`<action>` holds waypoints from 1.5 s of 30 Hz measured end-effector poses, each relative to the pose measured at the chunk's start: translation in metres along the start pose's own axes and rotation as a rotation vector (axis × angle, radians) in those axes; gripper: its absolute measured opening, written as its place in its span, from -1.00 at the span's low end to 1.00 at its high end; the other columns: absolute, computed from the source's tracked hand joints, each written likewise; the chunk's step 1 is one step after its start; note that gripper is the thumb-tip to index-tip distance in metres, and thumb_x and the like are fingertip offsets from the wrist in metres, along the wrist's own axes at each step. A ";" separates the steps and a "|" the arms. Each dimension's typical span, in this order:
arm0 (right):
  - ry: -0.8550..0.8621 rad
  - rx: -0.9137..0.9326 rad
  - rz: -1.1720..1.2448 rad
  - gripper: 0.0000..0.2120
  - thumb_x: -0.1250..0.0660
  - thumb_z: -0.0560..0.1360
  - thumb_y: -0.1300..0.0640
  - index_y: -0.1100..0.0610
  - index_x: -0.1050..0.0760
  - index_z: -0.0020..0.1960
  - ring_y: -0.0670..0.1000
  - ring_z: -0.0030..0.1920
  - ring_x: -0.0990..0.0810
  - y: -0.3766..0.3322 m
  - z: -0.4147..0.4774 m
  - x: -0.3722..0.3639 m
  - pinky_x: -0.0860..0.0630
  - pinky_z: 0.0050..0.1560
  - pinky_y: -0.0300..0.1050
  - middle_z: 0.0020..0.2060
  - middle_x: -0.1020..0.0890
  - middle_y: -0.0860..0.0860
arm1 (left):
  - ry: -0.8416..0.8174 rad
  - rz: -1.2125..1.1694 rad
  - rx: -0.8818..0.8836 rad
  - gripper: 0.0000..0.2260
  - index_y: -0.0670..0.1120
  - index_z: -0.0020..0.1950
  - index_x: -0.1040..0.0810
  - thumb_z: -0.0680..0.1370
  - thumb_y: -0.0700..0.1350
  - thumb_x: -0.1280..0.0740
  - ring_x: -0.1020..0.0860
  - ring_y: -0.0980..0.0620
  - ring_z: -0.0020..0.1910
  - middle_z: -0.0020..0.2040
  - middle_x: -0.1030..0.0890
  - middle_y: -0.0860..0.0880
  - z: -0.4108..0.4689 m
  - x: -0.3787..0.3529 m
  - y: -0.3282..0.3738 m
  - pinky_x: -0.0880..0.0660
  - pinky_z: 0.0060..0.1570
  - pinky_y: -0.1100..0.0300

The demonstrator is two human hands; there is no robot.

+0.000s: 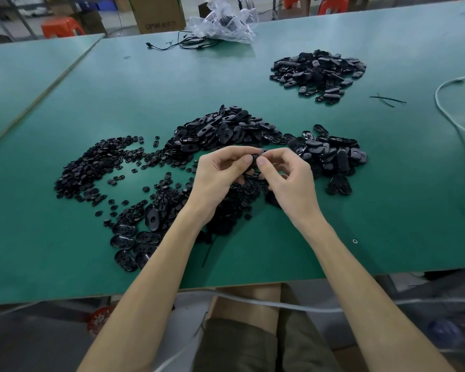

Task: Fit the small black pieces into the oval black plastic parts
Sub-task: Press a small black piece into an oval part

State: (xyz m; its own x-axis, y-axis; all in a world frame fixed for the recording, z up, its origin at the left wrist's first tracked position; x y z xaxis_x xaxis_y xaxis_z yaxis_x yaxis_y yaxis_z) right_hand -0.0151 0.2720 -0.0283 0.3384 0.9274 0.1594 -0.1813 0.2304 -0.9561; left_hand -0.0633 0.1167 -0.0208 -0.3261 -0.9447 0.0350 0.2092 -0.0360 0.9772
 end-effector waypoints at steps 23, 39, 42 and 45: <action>0.080 0.036 0.027 -0.91 -0.43 0.56 0.14 -0.04 -0.63 -0.05 -0.04 -0.06 -0.72 0.003 0.000 0.002 -0.65 0.05 0.22 -0.11 -0.74 -0.14 | -0.051 -0.012 0.046 -0.79 -0.19 0.19 -0.70 0.56 -0.33 -0.46 -0.70 0.03 -0.06 0.01 -0.76 -0.11 0.001 0.000 -0.003 -0.62 -0.05 0.19; 0.063 0.036 0.031 -0.93 -0.46 0.56 0.20 0.04 -0.64 -0.04 -0.04 -0.10 -0.72 0.003 0.001 0.001 -0.66 0.02 0.15 -0.14 -0.73 -0.10 | -0.034 0.022 0.105 -0.84 -0.25 0.17 -0.66 0.59 -0.32 -0.43 -0.69 -0.01 -0.06 -0.01 -0.73 -0.15 -0.001 -0.002 -0.001 -0.63 -0.01 0.16; 0.041 0.034 0.040 -0.91 -0.46 0.55 0.23 0.05 -0.65 -0.05 0.02 -0.10 -0.74 0.003 0.000 0.001 -0.67 0.02 0.18 -0.14 -0.74 -0.06 | -0.015 0.037 0.114 -0.85 -0.29 0.16 -0.65 0.59 -0.36 -0.41 -0.69 -0.01 -0.08 -0.01 -0.73 -0.17 0.000 -0.003 0.000 -0.64 0.01 0.15; 0.024 0.043 0.038 -0.90 -0.47 0.55 0.26 0.06 -0.66 -0.06 0.01 -0.12 -0.75 0.003 0.000 0.001 -0.69 -0.02 0.11 -0.16 -0.74 -0.05 | 0.010 0.066 0.117 -0.86 -0.29 0.13 -0.64 0.59 -0.39 -0.39 -0.68 0.00 -0.10 -0.02 -0.72 -0.19 0.001 -0.004 0.000 -0.64 0.03 0.14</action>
State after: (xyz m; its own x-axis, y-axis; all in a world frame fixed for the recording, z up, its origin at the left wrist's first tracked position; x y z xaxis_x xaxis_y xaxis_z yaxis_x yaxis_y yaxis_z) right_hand -0.0152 0.2739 -0.0305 0.3527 0.9285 0.1163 -0.2341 0.2079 -0.9497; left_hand -0.0628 0.1208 -0.0208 -0.3061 -0.9469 0.0986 0.1206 0.0642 0.9906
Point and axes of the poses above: each hand's wrist, its own z-axis towards the middle knuckle, its own x-axis out of the back of the hand, y = z × x, the point moved 1 cm from there along z, towards the middle knuckle
